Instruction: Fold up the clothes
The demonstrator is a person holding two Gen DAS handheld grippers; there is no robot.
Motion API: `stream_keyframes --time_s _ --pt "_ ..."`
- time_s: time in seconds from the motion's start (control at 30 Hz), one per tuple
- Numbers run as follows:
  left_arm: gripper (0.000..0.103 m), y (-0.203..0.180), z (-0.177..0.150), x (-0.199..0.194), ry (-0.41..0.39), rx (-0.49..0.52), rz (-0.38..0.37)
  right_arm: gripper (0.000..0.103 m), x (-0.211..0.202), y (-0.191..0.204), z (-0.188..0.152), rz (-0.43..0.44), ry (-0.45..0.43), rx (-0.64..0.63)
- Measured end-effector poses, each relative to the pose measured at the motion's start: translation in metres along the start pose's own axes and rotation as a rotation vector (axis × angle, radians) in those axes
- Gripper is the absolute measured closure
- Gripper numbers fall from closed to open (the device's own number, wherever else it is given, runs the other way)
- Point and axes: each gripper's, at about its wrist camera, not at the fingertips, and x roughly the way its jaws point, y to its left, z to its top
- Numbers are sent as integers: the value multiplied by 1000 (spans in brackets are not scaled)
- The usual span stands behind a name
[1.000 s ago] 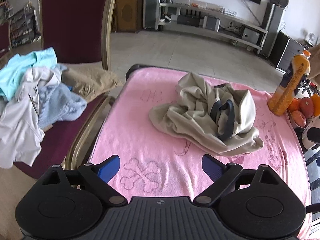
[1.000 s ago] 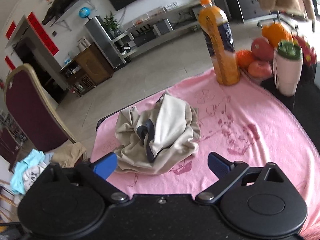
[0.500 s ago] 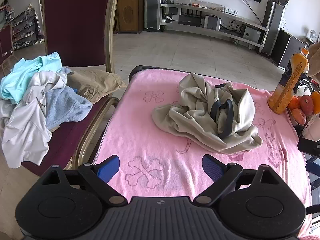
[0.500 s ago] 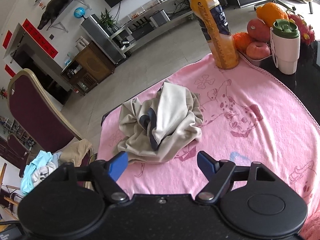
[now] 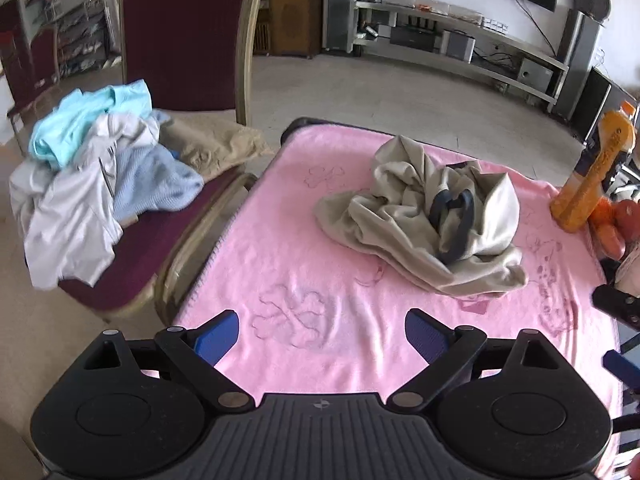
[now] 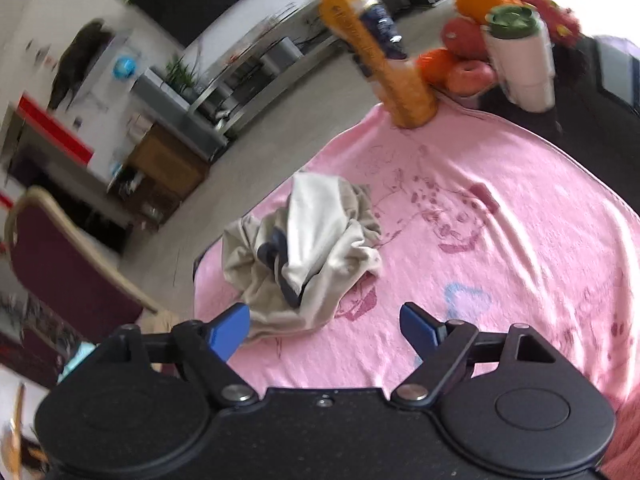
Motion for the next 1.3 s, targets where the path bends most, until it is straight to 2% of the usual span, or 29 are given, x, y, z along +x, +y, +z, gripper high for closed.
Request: stream_keyframes --time_s 0.13,0.3,0.37,0.4,0.43,0.47,0.53,0.73,0.9,1.0,1.07,1.13,1.2,1.27,1.3 --pt "8 -11 9 0 -16 48 -21 21 0 -1 11 53 -14 -62" --pt "10 -13 26 15 -61 82 -1 21 15 -21 34 141 12 -8" --pt "16 -13 33 26 -54 80 -15 28 23 -24 41 155 24 5" --pt "17 -12 36 31 -51 76 -30 40 28 -25 43 154 29 13" --pt "20 -12 39 36 -52 76 -47 48 34 -24 46 154 38 19" --pt "21 -12 43 40 -55 78 -66 48 41 -23 49 156 50 20" --pt "22 -12 48 50 -67 83 -88 58 54 -20 54 157 71 20" --pt "21 1 59 97 -64 76 -90 68 110 -15 63 114 94 35" --pt "22 22 60 125 -51 29 -116 68 166 -29 72 69 127 141" --pt "22 33 58 136 -45 -11 -137 68 198 -42 76 56 136 246" --pt "22 41 57 144 -41 -38 -151 64 217 -47 77 32 124 284" --pt "22 48 56 151 -38 -65 -165 55 232 -49 79 8 106 280" --pt "22 50 55 152 -39 -70 -169 53 244 -51 81 1 87 294" --pt "22 50 55 151 -40 -71 -172 62 252 -55 81 46 95 344" --pt "22 51 54 150 -41 -72 -173 86 254 -53 81 74 110 358"
